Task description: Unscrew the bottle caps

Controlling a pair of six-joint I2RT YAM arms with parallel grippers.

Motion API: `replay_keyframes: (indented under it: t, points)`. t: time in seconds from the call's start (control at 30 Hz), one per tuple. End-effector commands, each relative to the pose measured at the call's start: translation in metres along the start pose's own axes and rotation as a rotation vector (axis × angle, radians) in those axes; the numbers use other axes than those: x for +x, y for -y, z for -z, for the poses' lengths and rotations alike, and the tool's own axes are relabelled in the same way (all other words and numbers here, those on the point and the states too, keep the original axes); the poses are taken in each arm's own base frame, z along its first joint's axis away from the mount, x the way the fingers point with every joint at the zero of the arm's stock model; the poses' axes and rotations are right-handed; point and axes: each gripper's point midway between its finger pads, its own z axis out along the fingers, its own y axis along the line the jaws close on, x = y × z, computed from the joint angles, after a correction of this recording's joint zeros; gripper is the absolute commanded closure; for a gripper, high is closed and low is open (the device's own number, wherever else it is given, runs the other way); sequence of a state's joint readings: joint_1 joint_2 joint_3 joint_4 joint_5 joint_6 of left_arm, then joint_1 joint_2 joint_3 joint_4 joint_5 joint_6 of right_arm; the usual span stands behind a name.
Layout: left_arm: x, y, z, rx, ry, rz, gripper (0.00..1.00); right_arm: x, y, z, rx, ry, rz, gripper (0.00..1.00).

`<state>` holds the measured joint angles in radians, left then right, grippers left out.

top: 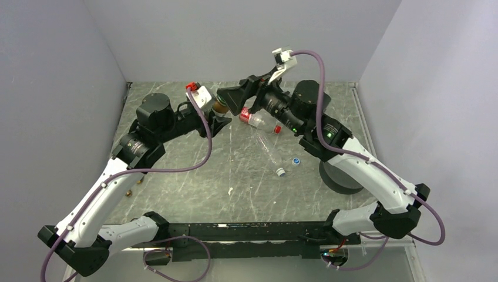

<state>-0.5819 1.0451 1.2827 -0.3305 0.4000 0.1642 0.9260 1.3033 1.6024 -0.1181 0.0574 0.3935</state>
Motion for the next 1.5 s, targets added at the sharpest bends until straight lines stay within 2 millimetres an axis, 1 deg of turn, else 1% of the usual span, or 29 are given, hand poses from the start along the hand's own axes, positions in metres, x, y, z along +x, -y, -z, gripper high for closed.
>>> replay_keyframes:
  t: [0.0, 0.07, 0.2, 0.37, 0.47, 0.57, 0.63, 0.73, 0.77, 0.8, 0.87, 0.9, 0.97, 1.1, 1.17, 1.2, 1.3, 1.47]
  points:
    - [-0.012, -0.012, 0.005, -0.066, 0.035, -0.039, 1.00, -0.005, 0.007, -0.007, 0.060, 0.001, -0.031, 0.09]
    - [-0.013, -0.012, 0.005, -0.067, 0.039, -0.033, 1.00, -0.001, 0.007, -0.011, 0.059, -0.008, -0.038, 0.12]
    - [-0.012, -0.011, 0.005, -0.067, 0.037, -0.027, 1.00, 0.003, 0.006, -0.016, 0.051, -0.013, -0.054, 0.22]
    - [-0.013, -0.012, 0.005, -0.069, 0.037, -0.024, 1.00, 0.006, 0.004, -0.019, 0.036, -0.007, -0.071, 0.38]
    - [-0.012, -0.011, 0.005, -0.065, 0.035, -0.019, 1.00, 0.005, 0.002, -0.018, 0.025, 0.003, -0.072, 0.51]
    - [-0.011, -0.010, 0.004, -0.057, 0.036, -0.010, 1.00, 0.004, 0.001, -0.017, 0.016, 0.008, -0.069, 0.70]
    - [-0.012, -0.006, 0.003, -0.041, 0.039, -0.004, 1.00, 0.002, -0.001, -0.014, 0.004, 0.014, -0.066, 0.79]
    - [-0.016, 0.003, 0.003, 0.012, 0.053, 0.019, 1.00, -0.001, -0.007, -0.010, -0.031, 0.023, -0.047, 0.91]
    - [-0.018, 0.009, 0.003, 0.041, 0.061, 0.028, 1.00, -0.004, -0.010, -0.007, -0.048, 0.031, -0.035, 0.96]
    - [-0.021, 0.016, 0.003, 0.081, 0.070, 0.045, 1.00, -0.006, -0.013, -0.004, -0.069, 0.037, -0.023, 0.98]
    - [-0.028, 0.032, 0.004, 0.166, 0.092, 0.080, 1.00, -0.007, -0.020, 0.002, -0.114, 0.045, 0.008, 1.00]
    - [-0.032, 0.038, 0.005, 0.205, 0.102, 0.099, 1.00, -0.014, -0.026, 0.008, -0.152, 0.073, 0.024, 1.00]
    - [-0.044, 0.052, 0.010, 0.288, 0.129, 0.145, 1.00, -0.021, -0.036, 0.019, -0.218, 0.110, 0.057, 1.00]
    - [-0.062, 0.086, 0.025, 0.503, 0.159, 0.200, 1.00, -0.027, -0.069, 0.042, -0.429, 0.120, 0.129, 1.00]
    - [-0.071, 0.101, 0.035, 0.603, 0.172, 0.231, 1.00, -0.024, -0.086, 0.052, -0.545, 0.101, 0.145, 1.00]
    - [-0.074, 0.106, 0.038, 0.640, 0.176, 0.241, 1.00, -0.022, -0.096, 0.059, -0.611, 0.087, 0.149, 1.00]
    - [-0.085, 0.113, 0.046, 0.696, 0.190, 0.255, 1.00, -0.018, -0.113, 0.070, -0.735, 0.060, 0.142, 1.00]
    - [-0.099, 0.119, 0.057, 0.741, 0.216, 0.242, 1.00, -0.010, -0.126, 0.079, -0.847, 0.011, 0.155, 1.00]
